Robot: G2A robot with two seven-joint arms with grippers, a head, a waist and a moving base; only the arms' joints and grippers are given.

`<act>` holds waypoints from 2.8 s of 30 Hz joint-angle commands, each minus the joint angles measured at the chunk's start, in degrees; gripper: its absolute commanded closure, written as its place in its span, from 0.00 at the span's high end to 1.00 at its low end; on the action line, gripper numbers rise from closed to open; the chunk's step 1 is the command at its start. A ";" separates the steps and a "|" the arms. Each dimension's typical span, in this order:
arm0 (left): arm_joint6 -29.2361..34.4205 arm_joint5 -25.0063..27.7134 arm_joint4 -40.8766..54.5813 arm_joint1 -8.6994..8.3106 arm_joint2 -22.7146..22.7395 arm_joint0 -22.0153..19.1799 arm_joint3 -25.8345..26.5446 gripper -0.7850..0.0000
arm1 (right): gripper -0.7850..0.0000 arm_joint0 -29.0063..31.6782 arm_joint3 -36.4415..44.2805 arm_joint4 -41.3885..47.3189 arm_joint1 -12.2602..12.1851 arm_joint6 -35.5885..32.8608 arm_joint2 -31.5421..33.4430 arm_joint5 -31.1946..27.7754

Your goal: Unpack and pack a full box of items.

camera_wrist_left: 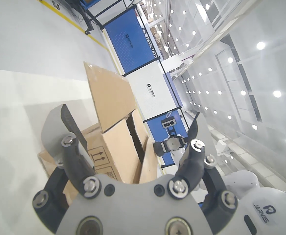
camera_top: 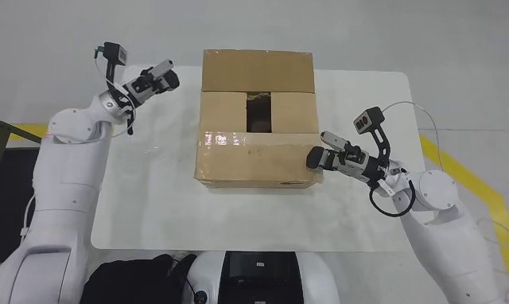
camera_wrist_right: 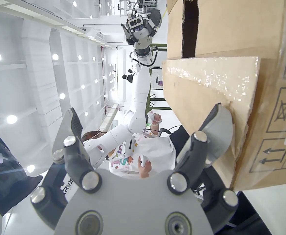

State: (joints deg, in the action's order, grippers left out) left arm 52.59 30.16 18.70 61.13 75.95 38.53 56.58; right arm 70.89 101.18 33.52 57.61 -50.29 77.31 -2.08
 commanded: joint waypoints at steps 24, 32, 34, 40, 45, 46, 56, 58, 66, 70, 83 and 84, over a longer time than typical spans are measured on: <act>-3.65 7.12 4.60 8.12 -15.73 -14.90 -17.11 1.00 | 1.00 0.00 0.00 0.00 0.00 0.00 0.00 0.00; 9.54 5.63 17.33 8.16 -12.86 -15.44 -16.52 1.00 | 1.00 0.00 0.00 0.00 0.00 0.00 0.00 0.00; 12.16 5.38 18.56 7.96 -12.29 -15.07 -16.00 1.00 | 1.00 0.00 0.00 0.00 0.00 0.00 0.00 0.00; 17.96 2.56 22.55 7.25 -10.32 -12.03 -13.24 1.00 | 1.00 0.00 0.00 0.00 0.00 0.00 0.00 0.00; 21.01 0.24 23.84 6.29 -8.33 -8.34 -9.32 1.00 | 1.00 0.00 0.00 0.00 0.00 0.00 0.00 0.00; 21.43 -0.33 23.31 6.04 -7.99 -7.70 -8.64 1.00 | 1.00 0.00 0.00 0.00 0.00 0.00 0.00 0.00; 23.75 -5.74 20.33 4.26 -5.45 -2.14 -2.39 1.00 | 1.00 0.00 0.00 0.00 0.00 0.00 0.00 0.00; 23.67 -6.16 20.24 4.00 -4.85 -1.23 -1.09 1.00 | 1.00 0.00 0.00 0.00 0.00 0.00 0.00 0.00; 22.48 -7.59 18.02 3.04 -2.98 2.28 4.07 1.00 | 1.00 -0.14 1.34 0.25 0.15 1.48 0.07 -0.47; 21.24 -8.04 16.77 2.65 -2.20 3.75 5.38 1.00 | 1.00 -1.54 1.86 2.66 0.50 1.94 -0.39 -1.10; 20.19 -9.26 16.35 1.60 0.51 6.58 7.79 1.00 | 1.00 -8.70 -6.67 6.32 1.99 5.72 -4.00 0.51; 20.11 -9.40 16.33 1.55 0.64 6.64 7.80 1.00 | 1.00 -9.13 -7.23 5.93 2.04 5.47 -4.25 0.57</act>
State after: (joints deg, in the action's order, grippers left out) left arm 72.79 20.92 35.07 62.75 76.44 45.10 64.37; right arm 62.26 94.63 39.91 59.60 -44.53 73.34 -1.55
